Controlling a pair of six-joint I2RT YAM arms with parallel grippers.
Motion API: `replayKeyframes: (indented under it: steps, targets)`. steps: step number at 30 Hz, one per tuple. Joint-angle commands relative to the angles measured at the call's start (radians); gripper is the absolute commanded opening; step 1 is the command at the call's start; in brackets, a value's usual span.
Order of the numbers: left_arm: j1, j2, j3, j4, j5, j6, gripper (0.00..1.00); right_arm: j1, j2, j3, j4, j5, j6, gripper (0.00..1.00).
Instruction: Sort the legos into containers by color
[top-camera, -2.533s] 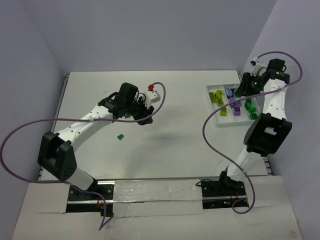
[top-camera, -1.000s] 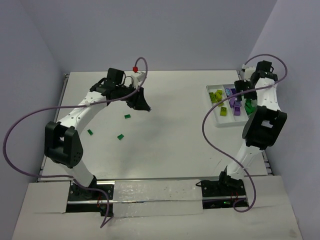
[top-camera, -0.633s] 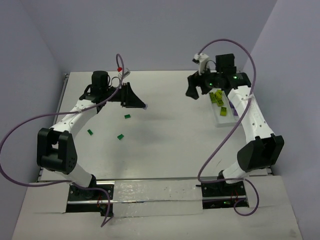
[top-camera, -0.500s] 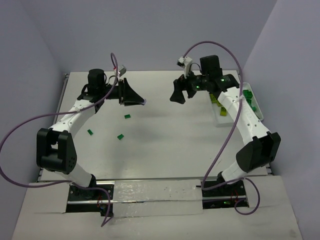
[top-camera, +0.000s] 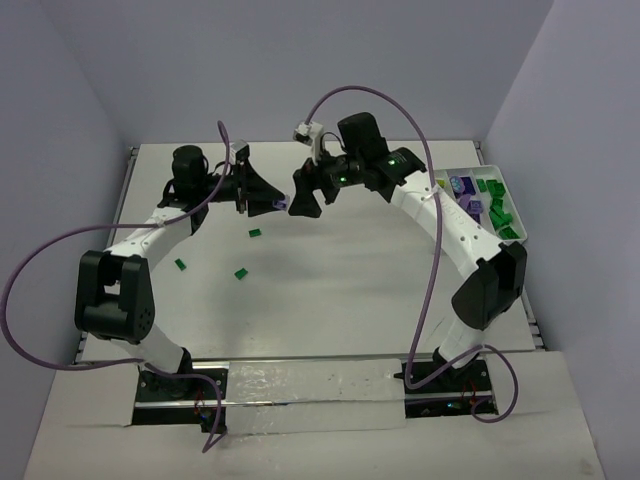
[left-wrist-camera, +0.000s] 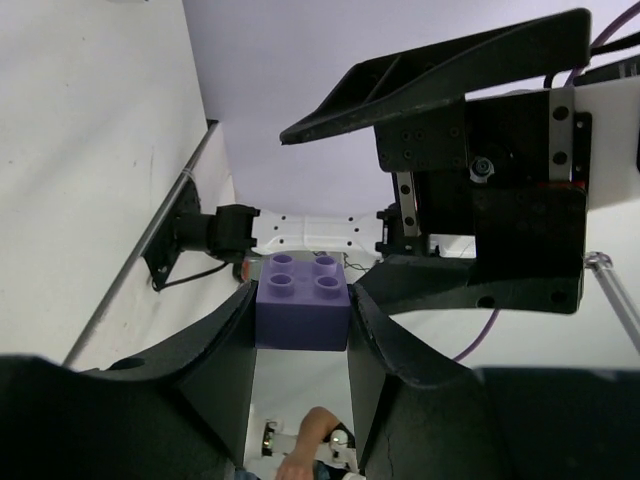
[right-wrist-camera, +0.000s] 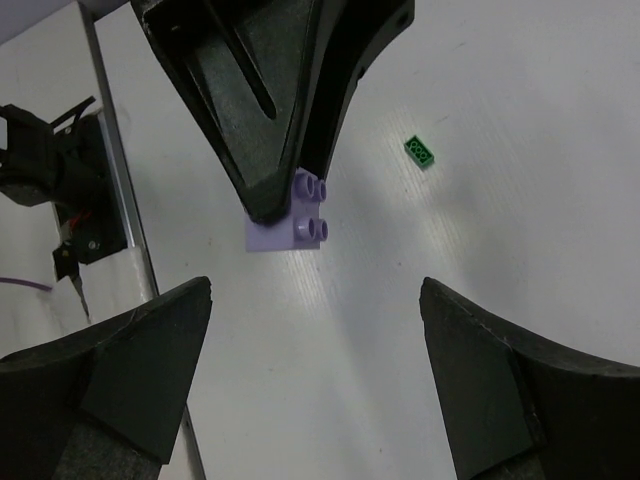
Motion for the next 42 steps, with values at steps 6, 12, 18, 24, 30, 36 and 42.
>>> replayKeyframes:
  steps: [6,12,18,24,30,36,42]
  targets:
    - [0.002,0.004,0.0,0.1,0.033,-0.079,0.0,0.051,0.108,0.175,0.019,0.058,0.031,0.75]
    - [0.002,0.009,0.006,0.103,0.033,-0.076,0.01,0.071,0.14,0.207,-0.005,0.083,0.011,0.53]
    - [0.005,0.012,0.002,0.162,0.036,-0.106,0.07,0.073,0.118,0.169,-0.015,0.102,-0.02,0.24]
    - [0.043,0.021,0.025,0.189,0.037,-0.072,0.47,0.05,0.062,0.099,-0.06,0.143,-0.055,0.0]
    - [0.113,-0.037,0.154,-0.345,-0.196,0.443,0.99,-0.165,-0.08,-0.118,-0.112,0.173,-0.119,0.0]
    - [0.096,-0.074,0.262,-0.632,-0.581,0.907,0.99,-0.5,-0.121,-0.206,-0.195,0.237,-0.253,0.0]
    - [0.082,-0.031,0.326,-0.767,-0.828,1.083,0.99,-0.779,0.049,-0.12,-0.236,0.43,-0.33,0.0]
